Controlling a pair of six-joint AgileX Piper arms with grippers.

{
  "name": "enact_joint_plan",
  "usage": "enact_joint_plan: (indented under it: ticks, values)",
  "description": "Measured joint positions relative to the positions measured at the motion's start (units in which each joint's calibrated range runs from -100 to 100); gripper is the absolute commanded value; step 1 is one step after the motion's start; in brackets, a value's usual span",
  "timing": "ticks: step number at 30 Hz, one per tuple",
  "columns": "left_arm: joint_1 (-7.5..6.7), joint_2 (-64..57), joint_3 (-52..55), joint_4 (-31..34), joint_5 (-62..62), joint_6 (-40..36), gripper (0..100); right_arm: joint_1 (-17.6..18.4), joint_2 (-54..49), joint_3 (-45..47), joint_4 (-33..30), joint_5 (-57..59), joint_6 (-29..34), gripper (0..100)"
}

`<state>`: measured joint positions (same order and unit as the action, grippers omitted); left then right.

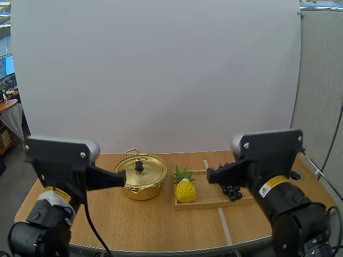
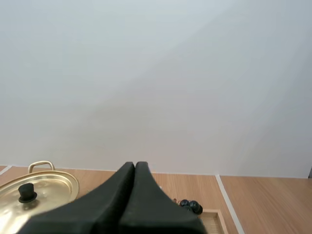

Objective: Open the pot, put the grape inside, and close it

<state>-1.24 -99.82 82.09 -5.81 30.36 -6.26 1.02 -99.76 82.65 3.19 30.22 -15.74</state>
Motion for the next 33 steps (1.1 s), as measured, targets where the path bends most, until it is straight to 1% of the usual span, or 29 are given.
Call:
enact_joint_plan:
  ticks: [3,5,7,8,10,16,17,18,19,20,21,25,28,30,33]
  values:
    - [0.0,-0.1,-3.8,0.0,1.8,1.1,0,0.0,0.0,-4.3,-0.1,0.9,0.0,0]
    - [0.0,-0.2,-8.9,0.0,6.7,1.3,0,0.0,0.0,-6.3,-0.1,3.0,0.0,0]
    - [0.0,-0.1,-11.9,0.0,11.2,1.3,0,0.0,-0.1,-9.5,-0.3,7.4,0.0,0]
    - [0.0,-0.2,-13.3,0.0,13.8,1.3,0,0.0,-0.1,-12.2,-0.3,12.8,0.0,0]
    - [0.0,-0.2,-16.8,0.0,20.5,1.4,0,0.0,-0.1,-15.1,-0.3,18.2,0.0,0]
    - [0.0,-0.2,-20.0,0.0,27.3,1.5,0,0.0,-0.1,-18.4,-0.3,23.5,0.0,0]
    - [0.0,-0.2,-21.1,0.0,29.3,1.5,0,0.0,-0.2,-19.4,-0.3,25.6,0.0,0]
    - [0.0,-0.2,-21.5,0.0,30.2,1.5,0,0.0,-0.2,-24.9,-0.3,34.1,0.0,0]
    - [0.0,-0.2,-27.8,0.0,41.4,1.5,0,0.0,-0.2,-26.4,-0.3,38.1,0.0,0]
    - [0.0,-0.2,-29.5,0.0,44.1,1.5,0,0.0,-0.2,-28.7,-0.3,42.6,0.0,0]
    - [0.0,-0.2,-32.7,0.0,50.4,1.6,0,0.0,-0.2,-30.3,-0.3,46.5,0.0,0]
    - [0.0,-0.2,-36.0,0.0,53.8,1.6,0,0.0,-0.2,-33.8,0.0,53.7,0.0,0]
    - [0.0,-0.2,-36.6,0.0,55.3,2.1,0,0.0,-0.2,-34.7,0.3,56.6,0.0,0]
    - [0.0,2.3,-36.6,0.0,56.3,2.4,0,0.0,0.0,-34.9,0.4,57.6,0.0,0]
    - [0.0,6.9,-36.6,0.0,56.5,2.4,0,0.0,5.1,-35.1,0.5,58.6,0.0,0]
